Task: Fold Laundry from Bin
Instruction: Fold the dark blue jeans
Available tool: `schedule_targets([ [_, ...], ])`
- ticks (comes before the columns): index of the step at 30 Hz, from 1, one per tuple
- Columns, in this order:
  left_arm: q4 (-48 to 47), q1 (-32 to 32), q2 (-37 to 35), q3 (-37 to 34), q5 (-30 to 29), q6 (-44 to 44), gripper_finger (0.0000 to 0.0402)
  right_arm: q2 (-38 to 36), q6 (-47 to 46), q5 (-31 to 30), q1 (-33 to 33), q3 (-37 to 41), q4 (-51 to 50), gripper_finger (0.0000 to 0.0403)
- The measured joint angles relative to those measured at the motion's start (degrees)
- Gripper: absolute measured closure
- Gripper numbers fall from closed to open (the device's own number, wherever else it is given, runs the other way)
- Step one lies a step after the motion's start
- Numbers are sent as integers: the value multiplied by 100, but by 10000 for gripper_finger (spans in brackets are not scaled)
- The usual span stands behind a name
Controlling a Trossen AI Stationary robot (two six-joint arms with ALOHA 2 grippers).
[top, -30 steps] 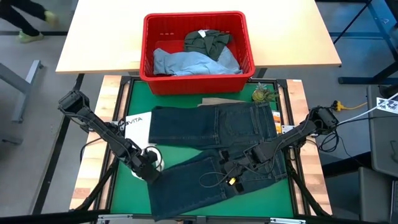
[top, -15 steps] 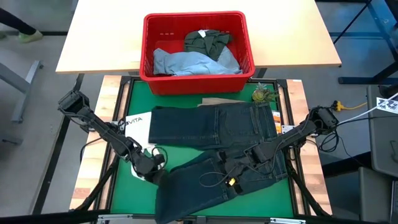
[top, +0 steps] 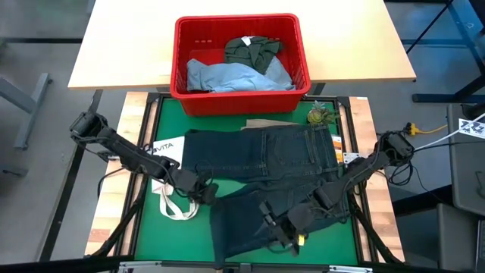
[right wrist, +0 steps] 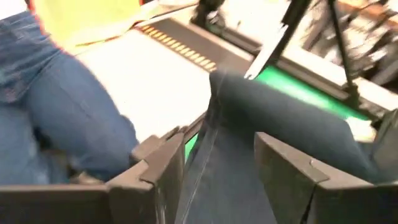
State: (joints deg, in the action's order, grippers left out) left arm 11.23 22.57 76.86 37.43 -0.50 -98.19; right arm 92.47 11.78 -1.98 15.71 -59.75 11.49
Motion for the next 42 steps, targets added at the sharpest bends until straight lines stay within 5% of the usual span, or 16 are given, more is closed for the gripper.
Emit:
schedule_targets([
  [7, 336, -312, 0, 0, -534, 338, 391, -2, -1162, -833, 243, 0, 244, 210],
  [19, 782, -466, 0, 1, -734, 730, 390, 433, -1022, -2793, 843, 0, 1046, 210],
  [42, 780, -466, 0, 2, -756, 732, 389, 754, -377, -3189, 783, 0, 1562, 210],
])
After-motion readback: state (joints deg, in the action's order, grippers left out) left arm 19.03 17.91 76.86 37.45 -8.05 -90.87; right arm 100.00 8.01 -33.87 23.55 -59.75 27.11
